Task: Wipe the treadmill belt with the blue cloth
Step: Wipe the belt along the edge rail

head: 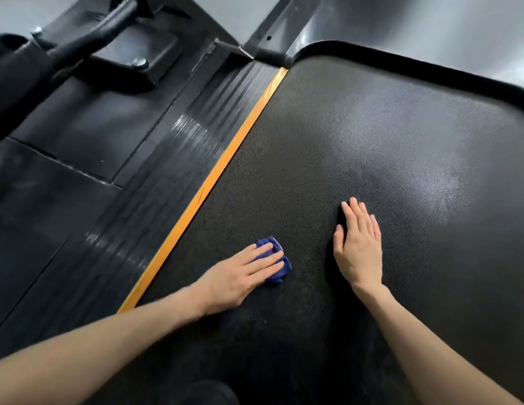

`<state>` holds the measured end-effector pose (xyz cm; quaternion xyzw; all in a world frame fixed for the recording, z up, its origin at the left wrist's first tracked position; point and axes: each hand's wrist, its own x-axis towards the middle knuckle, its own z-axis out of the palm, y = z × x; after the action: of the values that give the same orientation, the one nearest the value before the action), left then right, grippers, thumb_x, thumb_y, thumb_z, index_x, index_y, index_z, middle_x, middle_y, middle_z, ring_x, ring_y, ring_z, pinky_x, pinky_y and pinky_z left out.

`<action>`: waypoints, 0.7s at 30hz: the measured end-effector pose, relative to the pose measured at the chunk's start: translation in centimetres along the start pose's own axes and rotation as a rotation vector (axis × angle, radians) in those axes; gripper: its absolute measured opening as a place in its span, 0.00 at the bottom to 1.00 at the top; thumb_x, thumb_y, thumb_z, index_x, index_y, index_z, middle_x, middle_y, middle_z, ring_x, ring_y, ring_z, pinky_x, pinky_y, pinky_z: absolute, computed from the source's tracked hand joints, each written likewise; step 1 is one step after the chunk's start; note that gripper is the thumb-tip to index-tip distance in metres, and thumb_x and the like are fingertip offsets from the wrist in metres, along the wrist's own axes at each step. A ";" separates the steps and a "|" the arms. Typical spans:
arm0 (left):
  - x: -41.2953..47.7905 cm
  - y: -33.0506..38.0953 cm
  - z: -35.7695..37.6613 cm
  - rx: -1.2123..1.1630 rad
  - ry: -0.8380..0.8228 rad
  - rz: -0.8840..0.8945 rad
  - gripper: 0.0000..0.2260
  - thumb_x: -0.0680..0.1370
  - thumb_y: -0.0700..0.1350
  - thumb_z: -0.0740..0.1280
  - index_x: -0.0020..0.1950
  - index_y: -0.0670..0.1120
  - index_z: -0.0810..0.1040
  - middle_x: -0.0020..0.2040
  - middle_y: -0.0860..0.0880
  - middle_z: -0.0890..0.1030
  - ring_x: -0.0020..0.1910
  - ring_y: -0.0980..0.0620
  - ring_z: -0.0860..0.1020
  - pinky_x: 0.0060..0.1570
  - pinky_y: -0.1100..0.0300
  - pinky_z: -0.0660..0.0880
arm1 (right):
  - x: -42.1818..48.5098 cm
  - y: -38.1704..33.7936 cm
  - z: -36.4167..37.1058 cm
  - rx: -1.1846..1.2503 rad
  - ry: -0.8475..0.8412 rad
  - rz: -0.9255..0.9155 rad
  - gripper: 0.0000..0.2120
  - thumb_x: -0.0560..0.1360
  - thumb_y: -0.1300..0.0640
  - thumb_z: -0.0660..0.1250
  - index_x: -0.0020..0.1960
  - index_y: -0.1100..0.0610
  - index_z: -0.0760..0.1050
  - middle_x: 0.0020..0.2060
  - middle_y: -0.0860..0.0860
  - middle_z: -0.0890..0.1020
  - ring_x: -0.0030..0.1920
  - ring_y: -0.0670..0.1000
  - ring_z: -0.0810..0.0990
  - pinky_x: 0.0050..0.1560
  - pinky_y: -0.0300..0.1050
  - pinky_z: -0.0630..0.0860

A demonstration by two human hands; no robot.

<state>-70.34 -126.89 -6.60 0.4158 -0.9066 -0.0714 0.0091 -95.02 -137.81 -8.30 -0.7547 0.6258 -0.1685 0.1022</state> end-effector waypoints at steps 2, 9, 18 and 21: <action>1.4 -2.6 -0.3 0.012 0.001 -0.049 0.22 0.77 0.41 0.53 0.72 0.44 0.64 0.73 0.46 0.65 0.73 0.46 0.59 0.72 0.49 0.57 | 0.1 -0.2 -0.1 0.005 -0.004 0.001 0.25 0.77 0.51 0.49 0.73 0.57 0.62 0.73 0.52 0.63 0.75 0.49 0.55 0.75 0.44 0.45; 11.3 -9.5 -2.5 -0.126 0.070 -0.897 0.23 0.81 0.39 0.52 0.76 0.42 0.51 0.77 0.44 0.53 0.75 0.41 0.47 0.72 0.45 0.50 | 0.1 0.0 0.0 0.043 0.019 -0.004 0.25 0.77 0.52 0.49 0.72 0.57 0.64 0.72 0.52 0.65 0.74 0.50 0.58 0.75 0.45 0.47; 5.8 4.6 0.2 -0.005 -0.027 0.041 0.25 0.74 0.45 0.57 0.72 0.43 0.66 0.72 0.46 0.65 0.73 0.45 0.61 0.71 0.50 0.54 | 0.5 0.3 -0.1 0.072 0.001 -0.032 0.26 0.74 0.58 0.49 0.71 0.60 0.66 0.71 0.55 0.66 0.72 0.55 0.63 0.74 0.49 0.51; 5.7 2.6 0.4 0.064 -0.101 0.256 0.25 0.74 0.44 0.55 0.72 0.44 0.64 0.73 0.47 0.64 0.74 0.46 0.59 0.71 0.51 0.55 | -0.2 0.9 -1.3 0.129 0.057 0.085 0.27 0.73 0.60 0.53 0.72 0.59 0.63 0.72 0.54 0.64 0.73 0.54 0.60 0.73 0.51 0.46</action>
<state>-76.10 -129.48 -6.90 0.2927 -0.9533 -0.0615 -0.0407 -96.34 -137.70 -7.48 -0.7142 0.6477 -0.2254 0.1399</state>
